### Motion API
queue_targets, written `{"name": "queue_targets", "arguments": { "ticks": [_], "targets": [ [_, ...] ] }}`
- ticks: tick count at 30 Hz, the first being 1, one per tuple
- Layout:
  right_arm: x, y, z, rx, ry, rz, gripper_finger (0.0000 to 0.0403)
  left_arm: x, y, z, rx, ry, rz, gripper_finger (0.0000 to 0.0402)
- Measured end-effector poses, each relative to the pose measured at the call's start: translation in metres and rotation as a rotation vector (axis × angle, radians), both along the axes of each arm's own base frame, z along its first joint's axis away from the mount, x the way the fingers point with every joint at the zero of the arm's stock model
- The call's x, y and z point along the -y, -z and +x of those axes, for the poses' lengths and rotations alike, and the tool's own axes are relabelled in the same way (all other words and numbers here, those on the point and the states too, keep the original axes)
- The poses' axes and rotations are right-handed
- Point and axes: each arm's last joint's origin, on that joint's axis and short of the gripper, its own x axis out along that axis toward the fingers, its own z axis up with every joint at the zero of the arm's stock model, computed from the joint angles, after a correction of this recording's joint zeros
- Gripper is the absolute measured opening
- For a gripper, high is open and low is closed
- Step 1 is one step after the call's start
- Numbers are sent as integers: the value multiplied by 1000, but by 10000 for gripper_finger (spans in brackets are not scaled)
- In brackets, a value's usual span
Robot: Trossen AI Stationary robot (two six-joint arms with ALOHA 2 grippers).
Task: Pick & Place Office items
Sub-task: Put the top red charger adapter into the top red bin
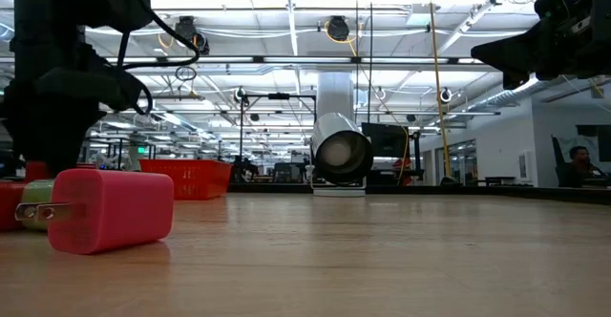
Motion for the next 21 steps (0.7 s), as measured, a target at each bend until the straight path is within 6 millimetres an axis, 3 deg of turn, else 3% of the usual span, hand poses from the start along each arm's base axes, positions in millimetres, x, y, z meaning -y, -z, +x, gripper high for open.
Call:
{"name": "queue_targets", "arguments": {
  "ticks": [8,21],
  "targets": [
    [0,0,0,0,0,0,0,4,1,-1,-4,208,29,253],
    [0,0,0,0,0,0,0,4,16,-4,48,279,99,253]
  ]
}}
